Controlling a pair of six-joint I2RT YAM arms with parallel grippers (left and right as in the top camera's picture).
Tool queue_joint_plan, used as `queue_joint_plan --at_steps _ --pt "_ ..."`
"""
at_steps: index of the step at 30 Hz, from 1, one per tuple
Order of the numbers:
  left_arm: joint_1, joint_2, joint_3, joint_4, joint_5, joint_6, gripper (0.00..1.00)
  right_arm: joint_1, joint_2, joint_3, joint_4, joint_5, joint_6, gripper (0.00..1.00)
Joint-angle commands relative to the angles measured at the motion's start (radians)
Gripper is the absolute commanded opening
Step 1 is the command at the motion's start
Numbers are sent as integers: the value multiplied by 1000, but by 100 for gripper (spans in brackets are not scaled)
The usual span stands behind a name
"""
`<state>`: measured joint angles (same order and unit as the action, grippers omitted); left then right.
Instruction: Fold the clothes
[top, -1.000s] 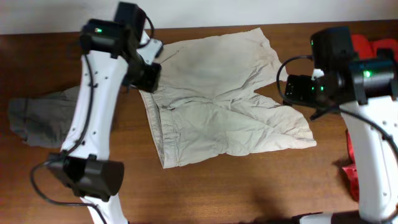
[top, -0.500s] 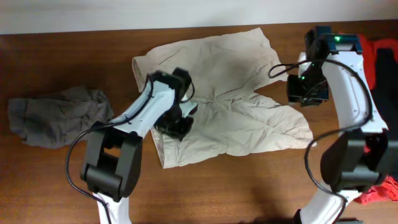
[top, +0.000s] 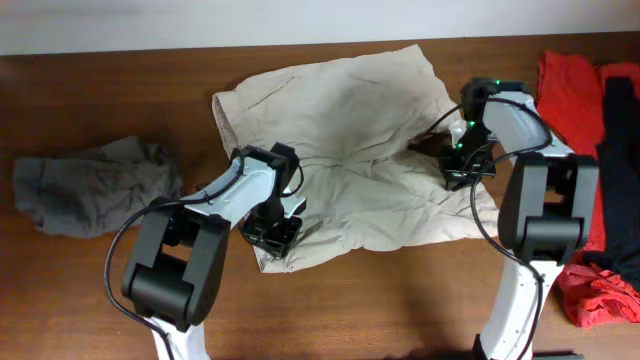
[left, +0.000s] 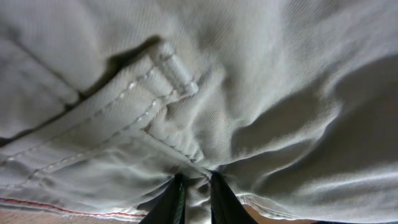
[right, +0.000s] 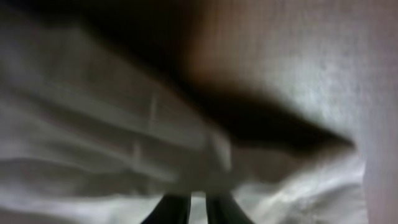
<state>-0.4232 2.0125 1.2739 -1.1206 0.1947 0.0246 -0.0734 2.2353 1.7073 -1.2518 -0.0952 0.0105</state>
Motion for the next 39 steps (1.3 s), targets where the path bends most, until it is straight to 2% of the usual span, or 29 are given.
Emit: queue_joint_plan --at_steps 1,7,10,15,19,20,22,24,27,32,34,37,39 --pt "-4 39 -65 -5 27 -14 15 -6 18 -32 118 54 2 15" --pt "-5 39 -65 -13 27 -14 15 -15 33 -62 334 303 131 14" --pt "-5 39 -66 -16 26 -14 15 -32 32 -50 396 317 132 14" --pt "-4 39 -66 -21 26 -14 15 -60 32 8 383 317 116 14" --pt "-5 39 -66 -19 26 -14 15 -93 28 94 259 316 110 14" --pt "-5 39 -66 -17 24 -14 19 -102 25 119 212 308 110 15" --pt "-5 39 -66 -13 18 -14 26 -121 11 153 132 258 110 18" --pt "-1 39 -65 -9 19 -14 31 -147 -17 166 77 122 109 22" --pt "9 39 -65 -6 18 -14 32 -188 -55 166 12 -20 103 33" --pt "34 39 -65 3 15 -14 33 -243 -64 142 -141 -37 102 43" --pt "35 39 -65 10 16 -14 34 -256 -64 103 -170 -57 87 53" --pt "35 39 -65 21 16 -14 37 -261 -64 27 -172 -68 71 67" --pt "35 39 -65 22 16 -14 37 -261 -64 -31 -143 -85 71 69"
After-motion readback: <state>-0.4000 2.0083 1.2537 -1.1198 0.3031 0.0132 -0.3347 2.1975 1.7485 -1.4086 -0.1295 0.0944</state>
